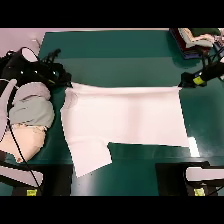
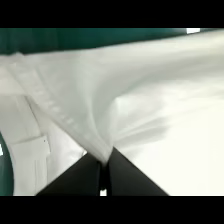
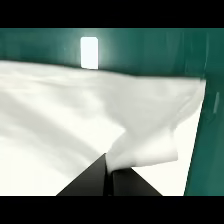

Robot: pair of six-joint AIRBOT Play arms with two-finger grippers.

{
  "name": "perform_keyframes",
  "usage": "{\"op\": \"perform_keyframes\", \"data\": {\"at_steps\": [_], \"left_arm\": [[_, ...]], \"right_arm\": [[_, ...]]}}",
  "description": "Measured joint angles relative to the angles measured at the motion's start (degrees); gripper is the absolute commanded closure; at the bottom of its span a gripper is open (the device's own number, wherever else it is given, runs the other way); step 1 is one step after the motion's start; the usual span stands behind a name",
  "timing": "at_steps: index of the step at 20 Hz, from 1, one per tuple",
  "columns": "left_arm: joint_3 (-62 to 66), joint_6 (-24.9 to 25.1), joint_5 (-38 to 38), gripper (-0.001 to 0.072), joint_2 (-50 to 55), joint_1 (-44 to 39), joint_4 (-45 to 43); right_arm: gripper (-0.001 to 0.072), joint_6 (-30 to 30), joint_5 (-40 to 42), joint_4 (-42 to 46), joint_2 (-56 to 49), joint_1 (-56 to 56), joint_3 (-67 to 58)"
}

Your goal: Fold the shirts.

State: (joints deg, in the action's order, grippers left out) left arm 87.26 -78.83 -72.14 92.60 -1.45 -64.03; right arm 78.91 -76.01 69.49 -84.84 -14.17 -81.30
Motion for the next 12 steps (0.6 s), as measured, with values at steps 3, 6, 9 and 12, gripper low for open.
{"op": "perform_keyframes", "data": {"at_steps": [3, 6, 9, 12], "left_arm": [[-5.4, -0.48, -0.59, 0.0154, 0.09, -0.94, 0.07], [-8.17, -2.54, -1.01, 0.017, -1.14, -1.2, 0.0], [-12.07, -4.0, -2.21, 0.0169, -7.3, -1.46, -1.09], [-22.49, -6.21, -2.95, 0.0169, -17.49, -1.42, -4.9]], "right_arm": [[0.0404, -0.15, 1.88, 0.44, 2.62, 0.09, 6.64], [0.0403, 0.26, 2.25, 0.61, 5.09, -0.04, 9.75], [0.0404, 0.46, -0.96, 0.61, 9.42, -0.13, 10.91], [0.0403, 0.63, -4.57, 0.61, 15.17, 0.0, 11.34]]}}
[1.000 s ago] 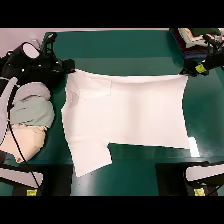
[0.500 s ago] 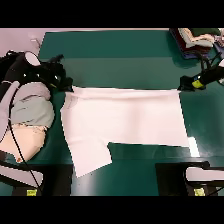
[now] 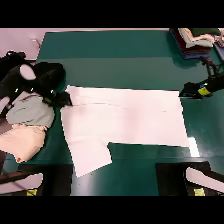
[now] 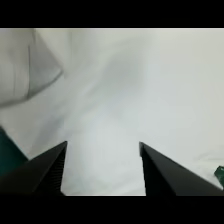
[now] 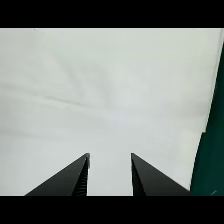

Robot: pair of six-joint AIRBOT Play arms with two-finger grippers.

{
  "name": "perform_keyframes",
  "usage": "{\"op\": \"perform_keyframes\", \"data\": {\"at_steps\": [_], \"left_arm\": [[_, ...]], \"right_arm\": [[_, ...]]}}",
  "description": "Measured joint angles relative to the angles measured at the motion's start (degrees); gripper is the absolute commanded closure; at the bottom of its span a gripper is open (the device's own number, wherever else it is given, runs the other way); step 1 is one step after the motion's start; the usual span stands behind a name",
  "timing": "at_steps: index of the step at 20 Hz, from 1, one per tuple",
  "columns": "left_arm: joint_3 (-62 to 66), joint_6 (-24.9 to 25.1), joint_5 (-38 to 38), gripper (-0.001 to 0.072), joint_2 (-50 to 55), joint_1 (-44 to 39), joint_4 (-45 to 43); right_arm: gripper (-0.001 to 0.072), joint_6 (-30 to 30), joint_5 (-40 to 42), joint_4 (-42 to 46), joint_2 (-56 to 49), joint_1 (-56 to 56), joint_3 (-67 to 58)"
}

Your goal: Fold the shirts.

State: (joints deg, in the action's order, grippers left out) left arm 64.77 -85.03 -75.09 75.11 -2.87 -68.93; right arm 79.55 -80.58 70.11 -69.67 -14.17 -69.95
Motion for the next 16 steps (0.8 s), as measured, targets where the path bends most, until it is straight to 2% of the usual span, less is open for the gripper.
{"op": "perform_keyframes", "data": {"at_steps": [6, 9, 13, 14, 15, 16], "left_arm": [[-27.93, -4.04, -0.07, 0.0169, -20.98, 0.0, 0.28], [-36.17, -3.85, 2.05, 0.0169, -25.49, -0.04, 5.53], [-42.16, -1.05, 5.9, 0.0171, -27.5, -0.04, 13.6], [-43.04, -0.57, 6.47, 0.0235, -27.71, -0.04, 14.78], [-43.63, -0.22, 6.82, 0.0434, -27.87, -0.04, 15.65], [-44.11, 0.26, 7.15, 0.0573, -27.96, -0.04, 16.39]], "right_arm": [[0.0403, 0.48, -2.43, -0.09, 9.49, 2.1, 0.24], [0.0404, 0.92, -2.8, -0.11, 11.26, 2.6, 0.26], [0.0404, 1.36, -3.28, -0.11, 12.09, 2.89, 0.26], [0.0405, 1.42, -3.39, -0.09, 12.15, 2.89, 0.26], [0.0405, 1.49, -3.52, -0.02, 12.22, 2.89, 0.37], [0.0406, 1.51, -3.61, 0.02, 12.28, 2.89, 0.74]]}}
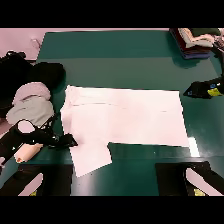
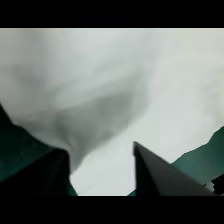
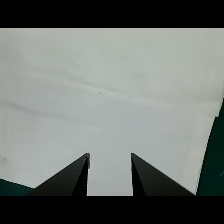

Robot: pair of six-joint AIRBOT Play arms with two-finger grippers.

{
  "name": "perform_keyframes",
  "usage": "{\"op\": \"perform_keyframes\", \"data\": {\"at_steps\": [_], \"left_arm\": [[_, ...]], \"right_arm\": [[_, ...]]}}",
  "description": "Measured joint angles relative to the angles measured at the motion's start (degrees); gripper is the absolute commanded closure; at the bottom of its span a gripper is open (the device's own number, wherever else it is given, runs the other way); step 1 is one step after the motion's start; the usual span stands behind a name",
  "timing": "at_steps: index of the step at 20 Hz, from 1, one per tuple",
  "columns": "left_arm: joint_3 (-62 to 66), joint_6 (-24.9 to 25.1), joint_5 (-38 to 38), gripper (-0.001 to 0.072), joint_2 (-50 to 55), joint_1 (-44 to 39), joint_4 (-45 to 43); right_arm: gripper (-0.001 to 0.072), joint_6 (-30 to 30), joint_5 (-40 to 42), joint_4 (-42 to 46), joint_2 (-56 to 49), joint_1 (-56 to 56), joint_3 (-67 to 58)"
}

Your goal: Fold the shirts.

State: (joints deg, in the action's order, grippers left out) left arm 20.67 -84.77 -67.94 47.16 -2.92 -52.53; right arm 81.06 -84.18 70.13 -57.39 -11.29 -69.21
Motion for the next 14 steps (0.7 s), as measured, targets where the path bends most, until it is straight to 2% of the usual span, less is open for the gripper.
{"op": "perform_keyframes", "data": {"at_steps": [1, 4, 7, 8, 9, 10, 14], "left_arm": [[-0.26, 0.48, 0.22, 0.0682, -0.09, 0.0, 0.52], [0.44, 1.92, 0.39, 0.0684, -0.22, 0.0, 1.44], [2.71, 3.28, -0.42, 0.0683, -0.24, 0.0, 1.73], [3.43, 3.61, -0.59, 0.0683, -0.24, 0.0, 1.84], [3.91, 3.78, -0.7, 0.0683, -0.26, 0.0, 1.84], [4.31, 3.93, -0.72, 0.0683, -0.26, 0.0, 1.86], [5.01, 4.2, -0.7, 0.0683, -0.24, 0.0, 1.97]], "right_arm": [[0.0411, 0.02, -0.13, 0.17, 0.04, -0.02, 0.83], [0.0413, 0.07, -1.05, 2.47, 0.11, -1.84, 6.38], [0.0409, 0.11, -1.18, 4.74, 0.2, -8.74, 14.73], [0.0354, 0.11, -1.16, 5.2, 0.2, -11.85, 17.57], [0.0246, 0.13, -1.11, 5.4, 0.2, -15.32, 20.44], [0.0228, 0.15, -0.81, 5.79, 0.2, -19.17, 23.45], [0.024, -0.02, 1.55, 5.27, -0.83, -30.95, 33.11]]}}
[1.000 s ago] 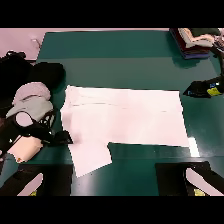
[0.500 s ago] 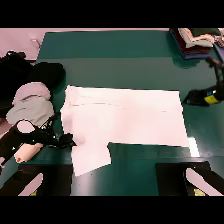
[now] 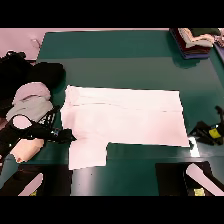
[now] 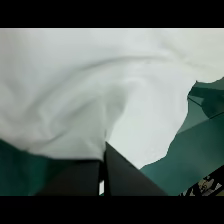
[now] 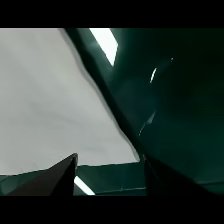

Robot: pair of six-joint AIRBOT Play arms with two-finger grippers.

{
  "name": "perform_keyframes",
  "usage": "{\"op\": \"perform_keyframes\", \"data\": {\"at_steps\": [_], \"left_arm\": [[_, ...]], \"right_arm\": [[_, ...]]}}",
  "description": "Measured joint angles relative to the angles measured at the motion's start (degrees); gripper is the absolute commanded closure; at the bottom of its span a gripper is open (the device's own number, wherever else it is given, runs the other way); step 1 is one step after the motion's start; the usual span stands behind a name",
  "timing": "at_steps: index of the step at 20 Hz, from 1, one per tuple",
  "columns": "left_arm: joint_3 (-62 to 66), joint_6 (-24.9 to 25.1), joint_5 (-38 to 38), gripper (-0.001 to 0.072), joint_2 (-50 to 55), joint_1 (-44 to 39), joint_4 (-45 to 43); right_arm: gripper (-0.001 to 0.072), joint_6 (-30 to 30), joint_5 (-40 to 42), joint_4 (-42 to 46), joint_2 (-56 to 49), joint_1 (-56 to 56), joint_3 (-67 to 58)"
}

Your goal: Fold the shirts.

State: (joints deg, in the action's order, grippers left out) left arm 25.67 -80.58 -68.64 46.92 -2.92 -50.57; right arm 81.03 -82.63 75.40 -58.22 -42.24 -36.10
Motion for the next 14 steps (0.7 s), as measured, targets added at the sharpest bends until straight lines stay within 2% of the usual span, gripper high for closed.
{"op": "perform_keyframes", "data": {"at_steps": [1, 2, 3, 4, 5, 7, 10, 14], "left_arm": [[0.09, 0.02, 0.0, 0.0683, 0.0, 0.0, 0.02], [0.13, 0.04, 0.04, 0.0683, 0.0, 0.0, 0.04], [0.15, 0.04, 0.02, 0.0683, 0.0, 0.0, 0.04], [0.2, 0.04, 0.04, 0.0683, 0.0, 0.0, 0.02], [0.22, 0.07, 0.04, 0.0684, -0.02, 0.0, 0.04], [0.52, 0.07, -0.55, 0.0684, -0.04, 0.0, -0.07], [2.05, 0.07, -3.15, 0.0684, -0.2, 0.0, -0.76], [3.23, -2.29, -7.58, 0.0685, -5.79, 0.0, -3.54]], "right_arm": [[0.0243, -0.22, 0.68, -0.46, -0.59, -1.53, 1.88], [0.0307, -0.44, 1.44, -0.98, -1.27, -2.38, 3.41], [0.0315, -0.66, 1.68, -2.16, -1.97, -2.75, 4.68], [0.0387, -0.98, 1.6, -3.45, -2.6, -2.56, 5.53], [0.0533, -1.46, 2.36, -4.42, -3.28, -1.73, 6.05], [0.0667, -2.03, 4.24, -6.34, -4.07, 0.9, 6.21], [0.07, -2.45, 6.32, -6.32, -2.58, 5.38, 3.87], [0.07, -2.51, 0.35, -2.6, 4.42, 9.75, -0.48]]}}
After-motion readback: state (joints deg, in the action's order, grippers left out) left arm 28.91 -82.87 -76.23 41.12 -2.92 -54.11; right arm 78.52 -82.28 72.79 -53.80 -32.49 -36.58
